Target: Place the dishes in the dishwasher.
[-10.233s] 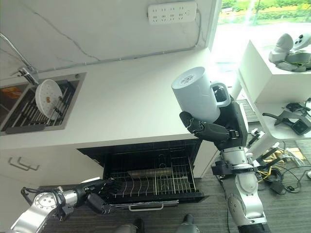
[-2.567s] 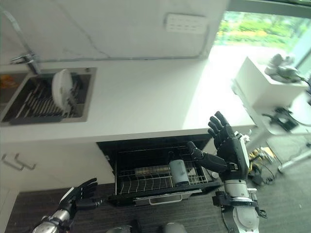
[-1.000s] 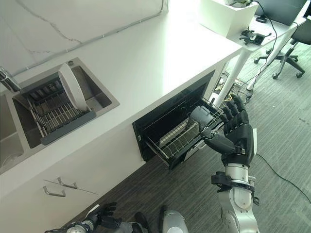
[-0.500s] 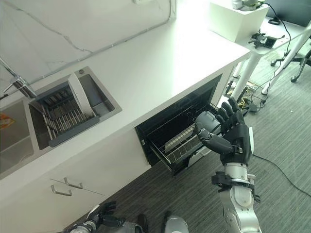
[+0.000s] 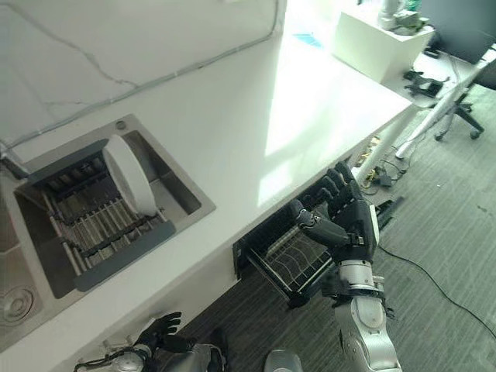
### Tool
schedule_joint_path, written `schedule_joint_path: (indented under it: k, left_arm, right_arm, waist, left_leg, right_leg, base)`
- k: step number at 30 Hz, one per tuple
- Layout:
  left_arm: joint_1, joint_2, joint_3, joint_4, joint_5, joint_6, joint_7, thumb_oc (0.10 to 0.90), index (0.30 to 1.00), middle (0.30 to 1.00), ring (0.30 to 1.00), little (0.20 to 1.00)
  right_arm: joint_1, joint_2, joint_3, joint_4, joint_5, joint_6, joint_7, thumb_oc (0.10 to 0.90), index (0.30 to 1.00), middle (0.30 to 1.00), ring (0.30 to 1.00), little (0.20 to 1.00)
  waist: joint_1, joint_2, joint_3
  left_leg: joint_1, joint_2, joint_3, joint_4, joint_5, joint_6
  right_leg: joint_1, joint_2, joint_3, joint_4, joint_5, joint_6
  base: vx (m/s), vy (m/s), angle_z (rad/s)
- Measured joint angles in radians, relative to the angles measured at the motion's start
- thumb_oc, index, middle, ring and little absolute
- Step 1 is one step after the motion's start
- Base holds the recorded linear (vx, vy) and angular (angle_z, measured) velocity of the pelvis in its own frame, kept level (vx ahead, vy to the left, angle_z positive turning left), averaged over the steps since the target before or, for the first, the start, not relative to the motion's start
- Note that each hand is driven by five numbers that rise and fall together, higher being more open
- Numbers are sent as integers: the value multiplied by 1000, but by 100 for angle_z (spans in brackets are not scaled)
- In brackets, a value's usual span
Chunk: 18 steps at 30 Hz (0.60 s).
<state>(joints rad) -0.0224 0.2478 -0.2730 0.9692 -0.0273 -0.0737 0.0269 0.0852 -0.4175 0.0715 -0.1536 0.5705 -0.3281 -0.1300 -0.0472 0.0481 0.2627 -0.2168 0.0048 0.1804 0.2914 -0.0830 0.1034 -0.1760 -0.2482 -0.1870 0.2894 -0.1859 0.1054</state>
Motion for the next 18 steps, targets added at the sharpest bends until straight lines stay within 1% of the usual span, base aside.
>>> schedule_joint_path:
  k: [1,2,3,4,5,6,7,8,9,10,12,14,16,18]
  left_arm:
    - [-9,4,1,-1,0,0,5,800,900,900,900,900]
    - [-11,10,4,-10,-1,3,6,800,900,900,900,900]
    - [-11,19,6,-15,-2,5,7,800,900,900,900,900]
    - [-9,24,16,-19,-7,8,7,800,900,900,900,900]
    - [-6,20,46,-17,-8,7,9,800,900,900,900,900]
    - [-8,11,75,-11,-8,8,14,800,900,900,900,900]
    - [-3,6,96,-5,-27,8,16,800,900,900,900,900]
    - [2,3,100,2,-28,6,20,800,900,900,900,900]
    - [5,4,102,5,-28,6,26,800,900,900,900,900]
    - [11,3,112,16,-28,5,27,800,900,900,900,900]
    - [21,-4,118,23,-29,5,27,800,900,900,900,900]
    - [40,-26,126,38,-28,7,26,800,900,900,900,900]
    - [40,-30,122,46,-27,11,25,800,900,900,900,900]
    - [36,-33,122,52,-33,13,24,800,900,900,900,900]
  right_arm:
    - [-15,0,5,0,0,0,7,800,900,900,900,900]
    - [-22,1,9,1,0,0,10,800,900,900,900,900]
    - [-26,6,10,1,-1,0,13,800,900,900,900,900]
    - [-27,8,12,1,-1,-1,15,800,900,900,900,900]
    - [-28,10,15,2,-18,-7,11,800,900,900,900,900]
    - [-36,12,15,1,-38,-16,3,800,900,900,900,900]
    - [-42,7,13,1,-50,-17,-13,800,900,900,900,900]
    - [-44,-13,13,1,-50,-16,-17,800,900,900,900,900]
    - [-48,-30,12,1,-51,-17,-21,800,900,900,900,900]
    - [-48,-62,1,1,-52,-17,-35,800,900,900,900,900]
    - [-47,-71,-27,0,-51,-17,-47,800,900,900,900,900]
    - [-42,-71,-35,-1,-49,-12,-48,800,900,900,900,900]
    - [-42,-71,-37,-6,-47,-12,-26,800,900,900,900,900]
    - [-43,-71,-35,-10,-47,-11,15,800,900,900,900,900]
  waist:
    - [-1,-3,14]
    - [-1,-5,18]
    - [2,-19,25]
    - [11,-34,27]
    - [28,-54,28]
    - [23,-58,28]
    - [24,-62,28]
    - [24,-52,24]
    - [22,-48,22]
    - [21,-45,20]
    - [17,-34,14]
    - [-5,-24,7]
    - [-5,-16,-1]
    - [-1,-16,-2]
  left_leg:
    - [-8,-5,-4,8,0,1]
    - [-20,-7,-15,20,-2,-4]
    - [-26,-6,-27,28,-7,-23]
    - [-28,-5,-32,31,-11,-33]
    - [-35,-1,-46,42,-14,-54]
    - [-52,14,-63,48,-15,-66]
    - [-69,50,-85,66,-16,-103]
    - [-72,93,-86,65,-21,-120]
    - [-71,117,-77,62,-18,-124]
    - [-42,146,-54,24,-2,-148]
    - [-16,154,-49,-2,16,-173]
    - [17,152,-43,-18,27,-176]
    - [28,147,-36,-15,19,-173]
    - [29,138,-38,-11,16,-169]
  right_leg:
    - [-31,-39,21,-21,23,10]
    - [-55,-51,37,-30,44,28]
    - [-60,-61,31,-31,53,37]
    - [-57,-65,15,-36,61,40]
    - [-40,-54,-15,-60,76,33]
    - [-27,-29,-19,-73,100,31]
    - [-3,5,-64,-96,208,29]
    - [3,34,-86,-90,192,8]
    - [3,48,-97,-90,185,-3]
    - [7,68,-111,-84,173,-22]
    - [15,77,-113,-73,158,-27]
    - [50,75,-112,-73,154,-26]
    - [57,68,-109,-76,155,-24]
    - [62,61,-113,-78,154,-23]
  base:
    - [-57,-353,24]
    - [-16,-345,31]
    - [-5,-385,26]
    - [6,-319,17]
    - [26,-297,23]
    - [25,-268,48]
    - [11,-211,62]
    - [5,-169,49]
    - [-5,-47,23]
    - [40,-31,7]
    - [62,-9,-3]
    - [43,-3,-1]
    - [68,6,-1]
    - [80,14,10]
